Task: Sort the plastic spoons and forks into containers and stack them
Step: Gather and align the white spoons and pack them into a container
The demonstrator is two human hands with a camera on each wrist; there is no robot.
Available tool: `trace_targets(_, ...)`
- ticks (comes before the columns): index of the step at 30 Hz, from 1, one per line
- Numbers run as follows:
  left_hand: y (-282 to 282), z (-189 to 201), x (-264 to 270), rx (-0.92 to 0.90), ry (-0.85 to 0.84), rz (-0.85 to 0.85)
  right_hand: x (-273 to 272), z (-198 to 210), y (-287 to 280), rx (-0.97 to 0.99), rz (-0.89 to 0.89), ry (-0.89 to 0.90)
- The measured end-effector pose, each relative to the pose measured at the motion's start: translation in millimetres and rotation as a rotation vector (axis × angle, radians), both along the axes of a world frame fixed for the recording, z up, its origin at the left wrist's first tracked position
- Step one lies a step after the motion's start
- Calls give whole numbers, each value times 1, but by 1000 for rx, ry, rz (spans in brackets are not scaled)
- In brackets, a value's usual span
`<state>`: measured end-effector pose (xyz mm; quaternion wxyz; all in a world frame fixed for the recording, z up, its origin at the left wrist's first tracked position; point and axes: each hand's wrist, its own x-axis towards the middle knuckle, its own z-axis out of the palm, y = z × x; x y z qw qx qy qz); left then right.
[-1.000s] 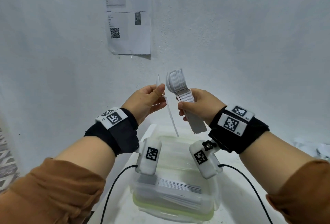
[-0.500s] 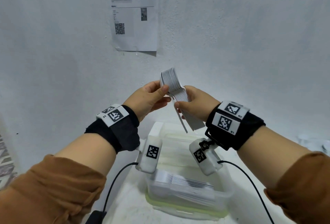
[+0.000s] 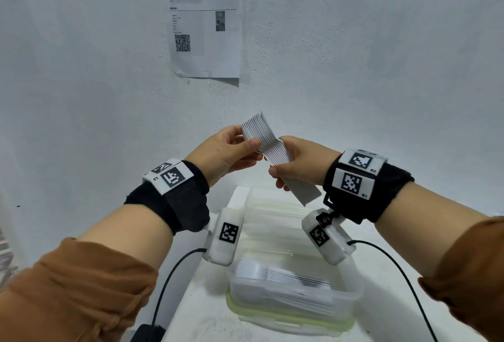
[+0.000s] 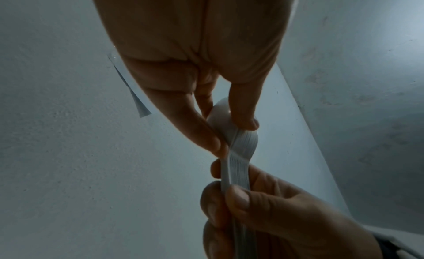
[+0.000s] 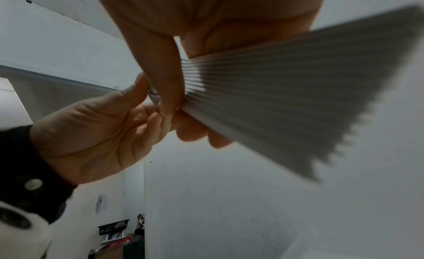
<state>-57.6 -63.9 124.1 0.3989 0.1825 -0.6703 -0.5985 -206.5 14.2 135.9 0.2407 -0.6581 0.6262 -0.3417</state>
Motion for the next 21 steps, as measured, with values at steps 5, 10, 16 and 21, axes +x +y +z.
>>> trace_targets(5, 5, -3, 2, -85, -117, 21, -1, 0, 5, 88, 1, 164)
trace_targets(10, 6, -19, 0, -81, -222, 24, 1, -15, 7, 85, -64, 291)
trace_targets(16, 6, -47, -2, 60, -253, 59, -1, -38, 7, -37, -84, 318)
trace_targets(21, 4, -64, 1, 59, -356, 58, -5, -47, 4, 20, -79, 473)
